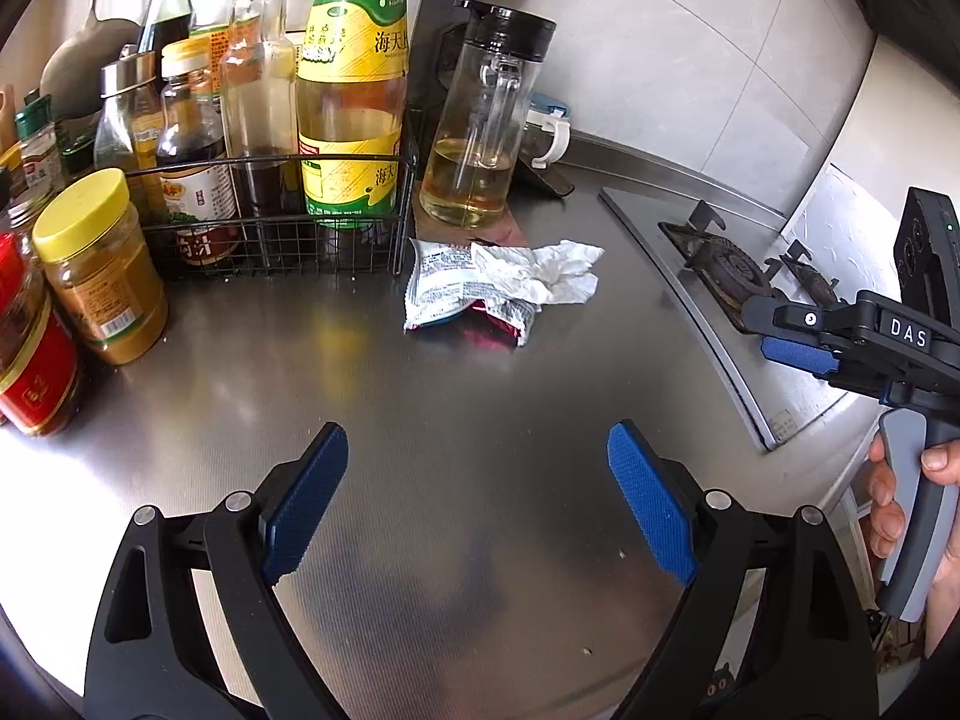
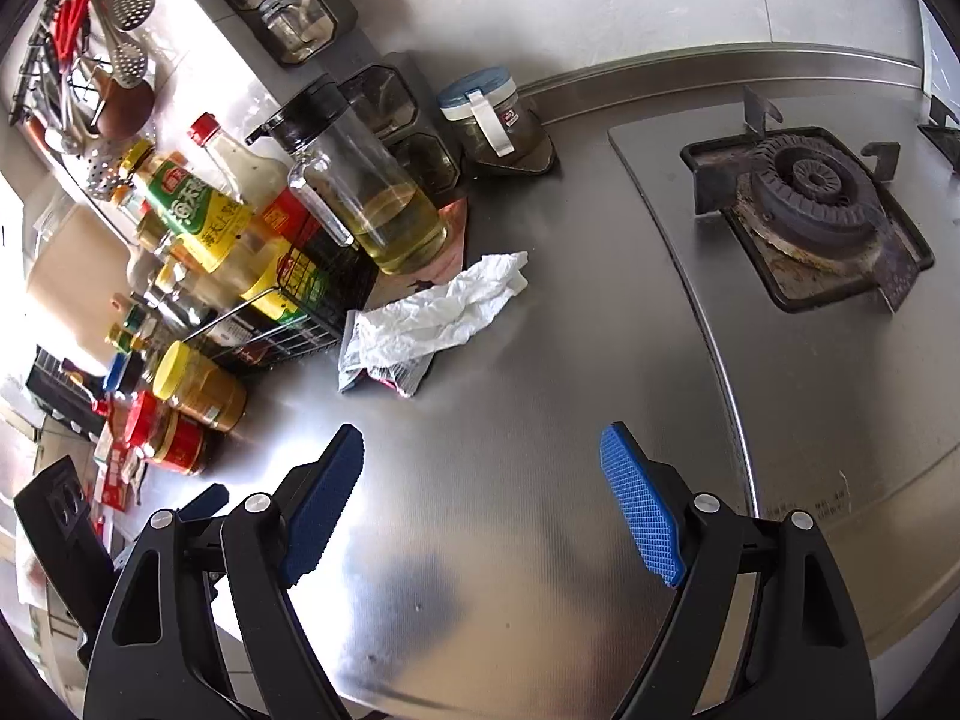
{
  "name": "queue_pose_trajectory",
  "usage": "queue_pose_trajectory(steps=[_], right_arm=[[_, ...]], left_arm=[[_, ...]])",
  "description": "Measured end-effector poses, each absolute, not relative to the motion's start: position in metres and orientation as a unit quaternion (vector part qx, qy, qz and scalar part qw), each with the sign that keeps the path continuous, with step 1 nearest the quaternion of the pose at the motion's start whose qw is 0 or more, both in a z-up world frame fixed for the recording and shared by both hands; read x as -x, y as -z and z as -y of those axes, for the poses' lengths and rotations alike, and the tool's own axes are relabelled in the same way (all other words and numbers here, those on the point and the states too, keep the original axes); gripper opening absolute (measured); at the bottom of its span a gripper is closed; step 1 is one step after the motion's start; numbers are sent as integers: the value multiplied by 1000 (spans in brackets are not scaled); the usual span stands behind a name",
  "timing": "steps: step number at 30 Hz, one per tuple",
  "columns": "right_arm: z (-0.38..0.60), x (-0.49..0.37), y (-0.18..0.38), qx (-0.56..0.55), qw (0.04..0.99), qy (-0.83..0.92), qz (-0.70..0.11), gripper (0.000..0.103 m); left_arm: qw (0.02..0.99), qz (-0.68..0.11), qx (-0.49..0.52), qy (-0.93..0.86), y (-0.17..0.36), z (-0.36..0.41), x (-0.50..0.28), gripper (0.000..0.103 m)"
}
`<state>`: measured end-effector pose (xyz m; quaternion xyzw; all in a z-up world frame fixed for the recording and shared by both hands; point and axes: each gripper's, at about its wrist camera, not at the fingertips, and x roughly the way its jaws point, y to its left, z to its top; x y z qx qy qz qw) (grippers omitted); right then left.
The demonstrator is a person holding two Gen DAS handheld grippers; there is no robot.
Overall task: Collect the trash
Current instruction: 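Raise both tools to the snack wrapper and tissue on the counter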
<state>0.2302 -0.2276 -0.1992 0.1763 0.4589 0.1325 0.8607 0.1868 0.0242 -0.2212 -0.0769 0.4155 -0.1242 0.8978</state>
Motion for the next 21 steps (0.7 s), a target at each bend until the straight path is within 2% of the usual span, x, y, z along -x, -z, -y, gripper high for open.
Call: queue_pose_trajectory(steps=[5, 8, 21], right_arm=[[212, -273, 209, -187, 854, -136, -466, 78], [206, -294, 219, -191, 849, -137, -472, 72], [184, -340, 256, -179, 843, -114, -494, 72]], left_arm=[[895, -421, 56, 136, 239, -26, -234, 80], [892, -427, 47, 142, 248, -26, -252, 76], [882, -439, 48, 166, 266, -27, -292, 75]])
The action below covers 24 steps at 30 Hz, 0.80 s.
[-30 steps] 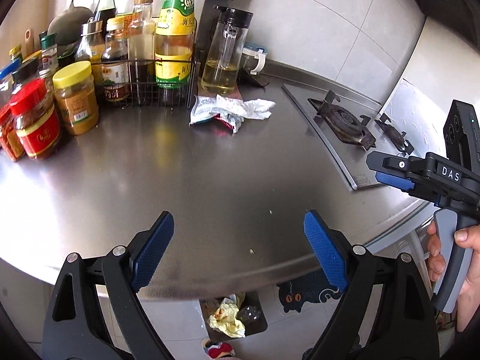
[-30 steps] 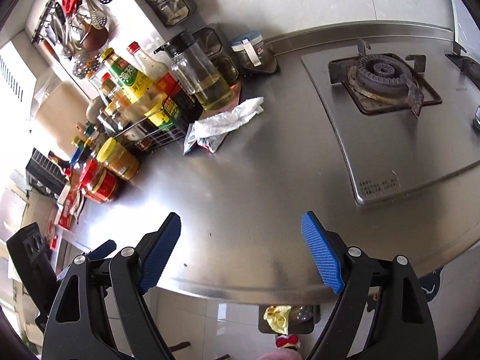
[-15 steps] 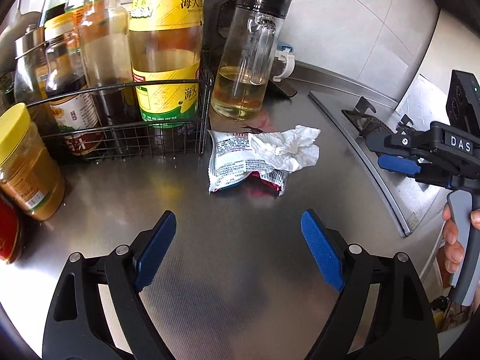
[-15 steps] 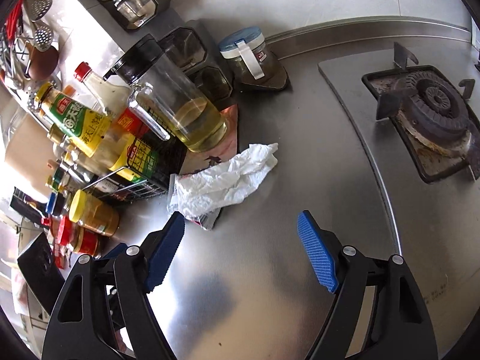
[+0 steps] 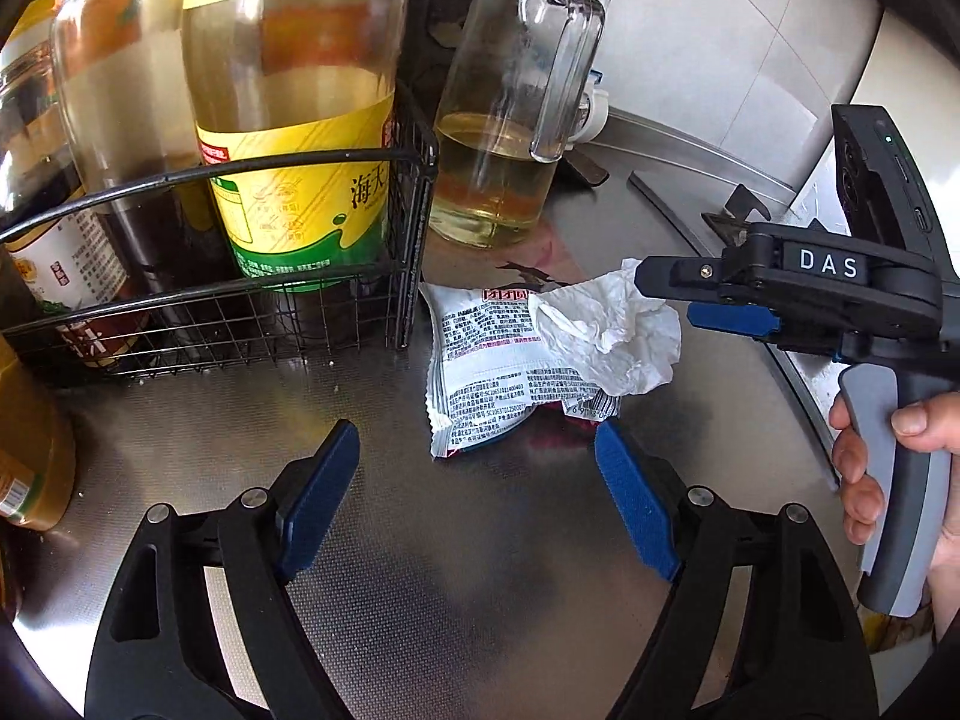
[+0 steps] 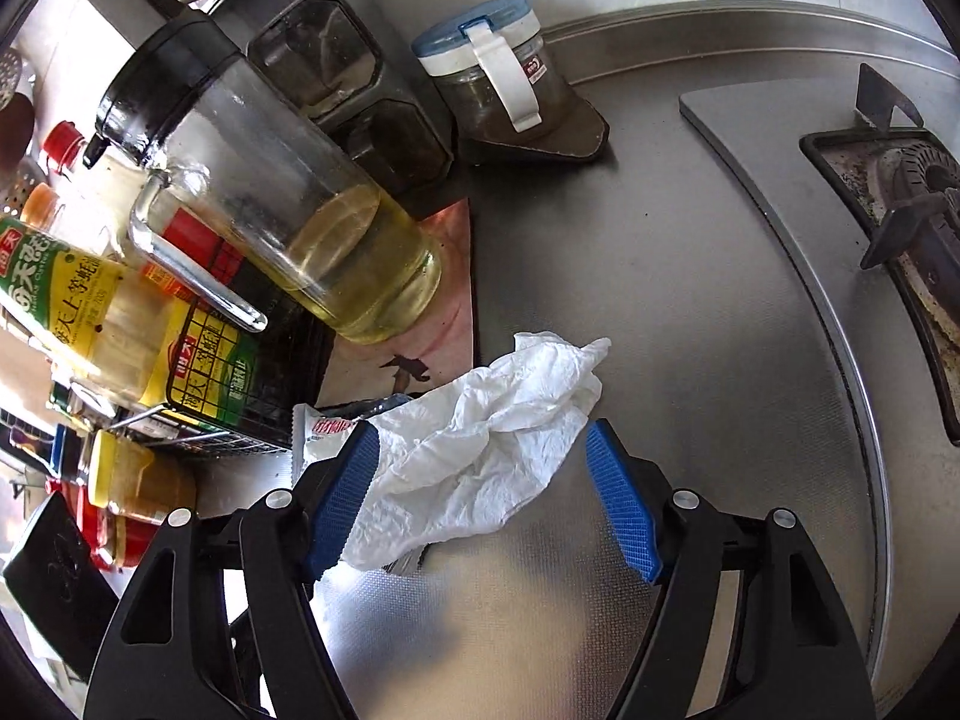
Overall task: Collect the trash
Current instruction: 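Raise both tools to the snack wrapper and tissue on the counter, then grasp the printed snack wrapper with the left tool while the right tool grasps the white tissue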
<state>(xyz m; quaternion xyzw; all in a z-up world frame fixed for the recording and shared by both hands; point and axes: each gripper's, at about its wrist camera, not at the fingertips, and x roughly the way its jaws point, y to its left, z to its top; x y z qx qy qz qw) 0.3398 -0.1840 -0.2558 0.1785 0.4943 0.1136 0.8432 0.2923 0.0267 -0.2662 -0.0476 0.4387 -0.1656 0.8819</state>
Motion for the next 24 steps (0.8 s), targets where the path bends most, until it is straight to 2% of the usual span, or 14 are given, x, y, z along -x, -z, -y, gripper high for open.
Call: queue_pose_trajectory(steps=[4, 6, 7, 9, 10, 12, 15, 17, 18, 24], right_arm=[[176, -343, 262, -165, 846, -112, -494, 68], [172, -347, 266, -162, 843, -113, -500, 60], [170, -348, 268, -159, 842, -112, -503, 57], [166, -349, 271, -151, 842, -115, -505, 43], [164, -349, 272, -144, 843, -116, -505, 37], [159, -349, 273, -137, 842, -124, -507, 21], [153, -345, 272, -125, 844, -128, -505, 12], [152, -343, 270, -122, 843, -132, -507, 10], [151, -341, 269, -121, 842, -135, -508, 9], [151, -313, 258, -117, 847, -142, -499, 9]], left_arm=[[877, -444, 37, 180, 273, -21, -299, 64], [874, -448, 34, 184, 277, -18, -302, 53], [877, -444, 31, 184, 277, -17, -303, 51], [874, -445, 33, 192, 277, -16, -305, 37], [873, -446, 33, 195, 278, -15, -306, 32], [872, -445, 29, 202, 277, -14, -305, 24], [874, -437, 29, 211, 274, -12, -299, 18], [877, -429, 30, 214, 269, -11, -293, 14], [878, -425, 31, 216, 267, -11, -290, 1], [884, -417, 22, 209, 257, -4, -266, 0]])
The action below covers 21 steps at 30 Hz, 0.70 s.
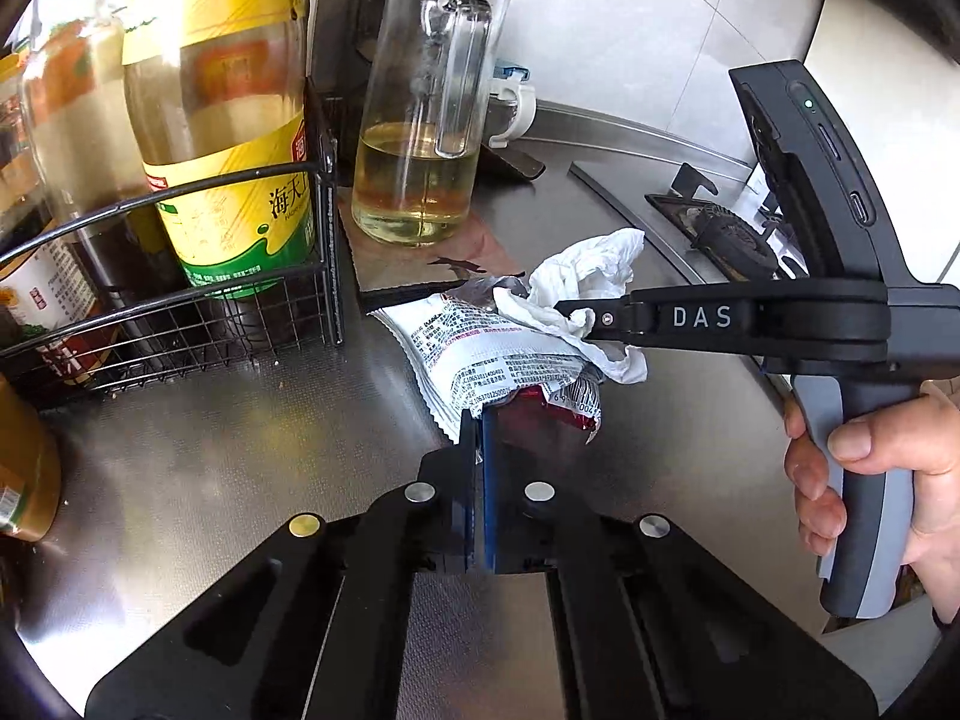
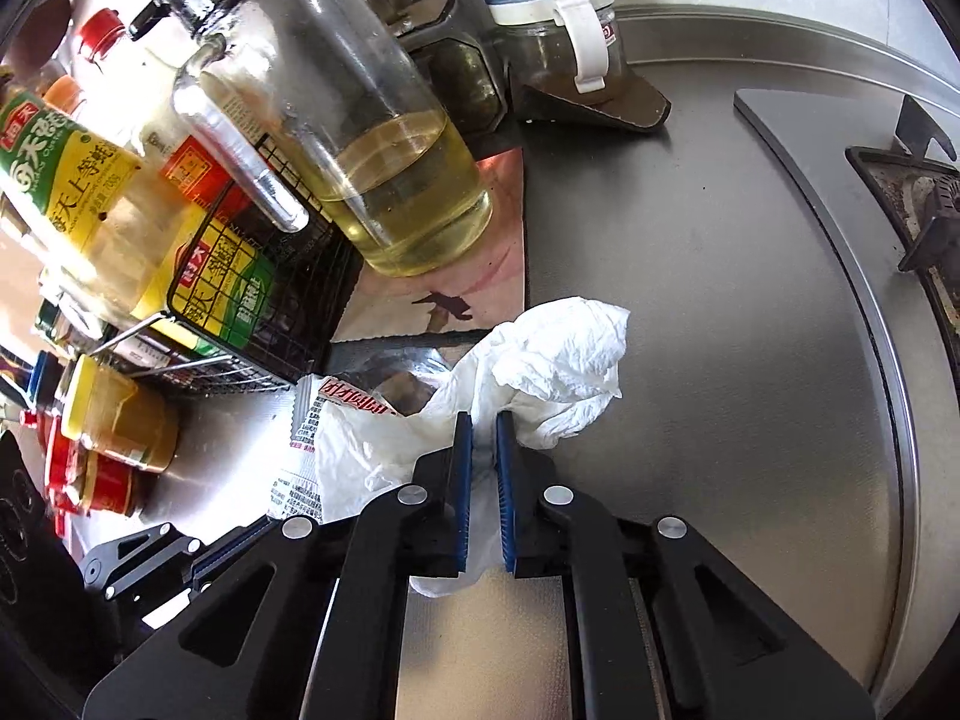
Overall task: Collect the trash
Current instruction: 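Grasp the printed snack wrapper with the left tool while the right tool grasps the white tissue, then carry the snack wrapper and tissue down to the bin and release both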
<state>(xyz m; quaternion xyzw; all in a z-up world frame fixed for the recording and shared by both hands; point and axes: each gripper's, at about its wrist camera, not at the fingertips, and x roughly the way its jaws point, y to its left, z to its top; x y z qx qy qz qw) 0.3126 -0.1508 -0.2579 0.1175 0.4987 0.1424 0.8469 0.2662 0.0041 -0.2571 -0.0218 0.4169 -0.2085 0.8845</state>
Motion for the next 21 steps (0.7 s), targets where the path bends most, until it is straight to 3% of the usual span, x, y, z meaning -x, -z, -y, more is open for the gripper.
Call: queue_pose_trajectory(steps=[13, 21], right_arm=[[191, -181, 204, -118, 860, -192, -458, 9], [234, -68, 204, -117, 848, -213, -470, 9]], left_arm=[[904, -392, 43, 167, 205, 7, -123, 0], [906, -389, 43, 160, 193, 30, -3, 0]])
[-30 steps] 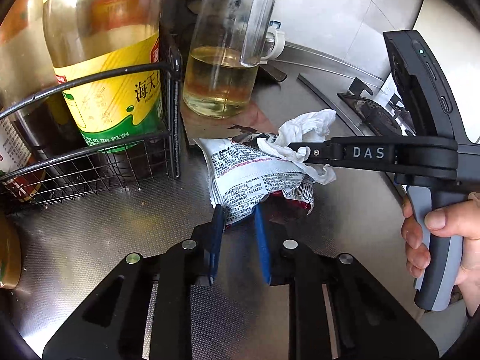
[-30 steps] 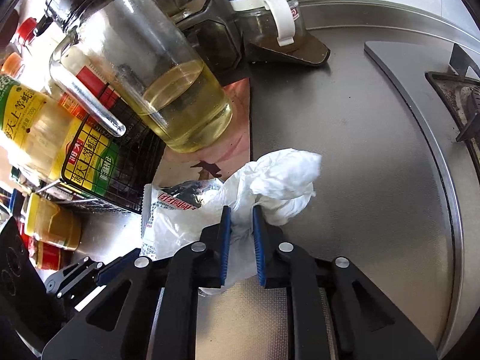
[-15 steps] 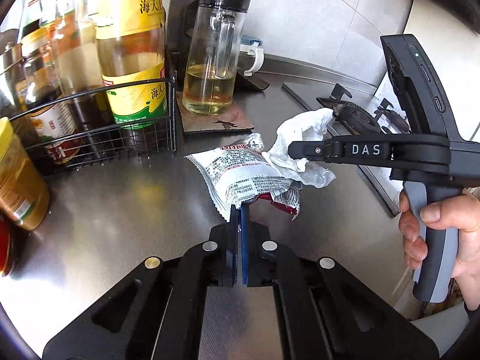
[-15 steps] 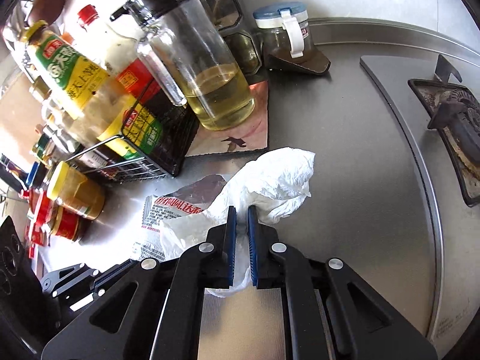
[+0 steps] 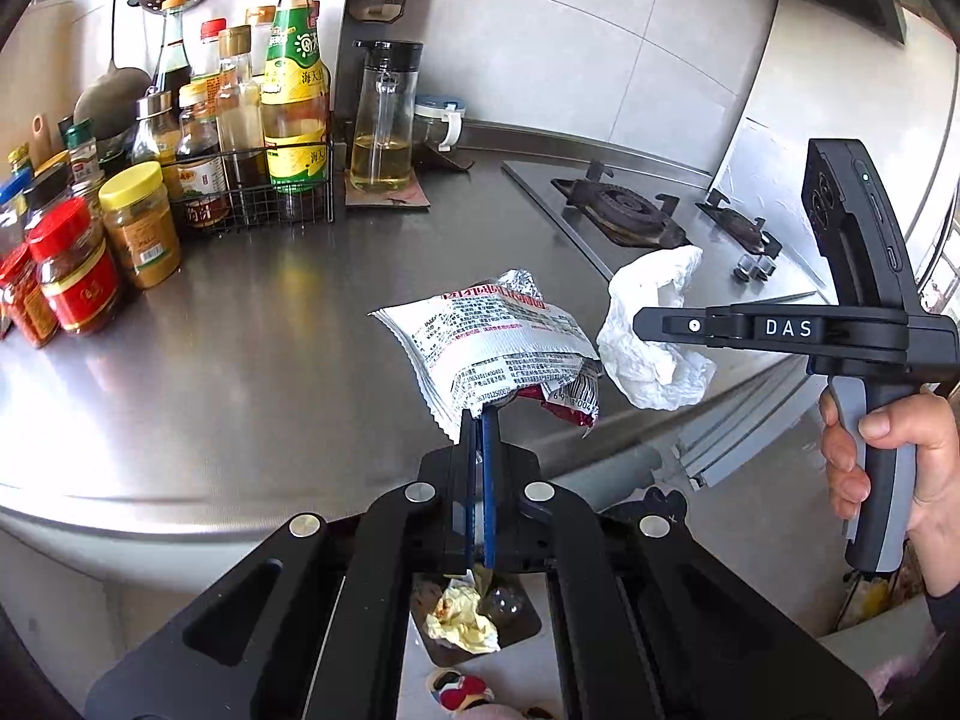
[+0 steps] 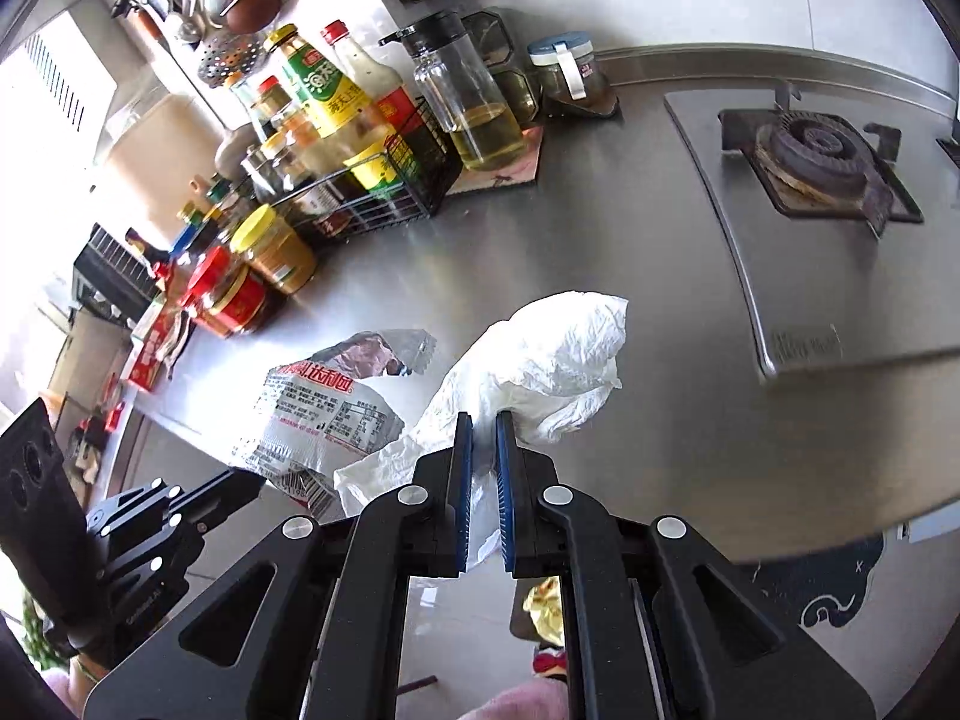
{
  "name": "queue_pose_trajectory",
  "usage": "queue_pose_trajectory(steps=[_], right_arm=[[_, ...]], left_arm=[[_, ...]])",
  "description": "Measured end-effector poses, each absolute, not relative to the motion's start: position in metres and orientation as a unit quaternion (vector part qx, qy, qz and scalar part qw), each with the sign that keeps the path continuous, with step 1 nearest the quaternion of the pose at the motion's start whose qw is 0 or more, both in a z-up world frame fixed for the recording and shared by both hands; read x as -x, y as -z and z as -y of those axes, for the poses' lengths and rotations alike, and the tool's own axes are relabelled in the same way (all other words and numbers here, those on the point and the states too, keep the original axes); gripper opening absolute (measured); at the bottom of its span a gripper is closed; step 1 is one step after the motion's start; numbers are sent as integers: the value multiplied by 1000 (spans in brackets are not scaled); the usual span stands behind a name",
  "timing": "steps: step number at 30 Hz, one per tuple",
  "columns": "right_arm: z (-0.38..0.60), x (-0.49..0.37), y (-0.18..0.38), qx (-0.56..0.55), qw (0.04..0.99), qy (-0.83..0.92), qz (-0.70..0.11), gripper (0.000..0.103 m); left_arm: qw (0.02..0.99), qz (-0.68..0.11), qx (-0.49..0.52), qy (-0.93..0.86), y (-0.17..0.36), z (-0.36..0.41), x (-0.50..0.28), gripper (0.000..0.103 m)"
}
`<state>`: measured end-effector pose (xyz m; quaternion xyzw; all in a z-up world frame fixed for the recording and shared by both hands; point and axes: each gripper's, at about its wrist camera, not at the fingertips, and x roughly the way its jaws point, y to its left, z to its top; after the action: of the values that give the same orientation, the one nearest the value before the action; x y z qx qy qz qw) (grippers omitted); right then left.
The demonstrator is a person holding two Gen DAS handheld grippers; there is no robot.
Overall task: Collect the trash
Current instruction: 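Carry the snack wrapper and tissue down to the bin and release both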
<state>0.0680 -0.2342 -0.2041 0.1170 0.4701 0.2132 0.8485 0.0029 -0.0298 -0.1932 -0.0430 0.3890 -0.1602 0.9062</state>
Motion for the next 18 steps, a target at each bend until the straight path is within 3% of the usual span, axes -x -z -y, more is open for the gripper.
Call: queue_pose_trajectory(steps=[8, 18], right_arm=[[260, 10, 267, -95, 820, -199, -528, 9], [256, 21, 412, -74, 769, -170, -612, 9]], left_arm=[[877, -449, 76, 149, 247, 40, 83, 0], [826, -537, 124, 120, 378, 45, 77, 0]])
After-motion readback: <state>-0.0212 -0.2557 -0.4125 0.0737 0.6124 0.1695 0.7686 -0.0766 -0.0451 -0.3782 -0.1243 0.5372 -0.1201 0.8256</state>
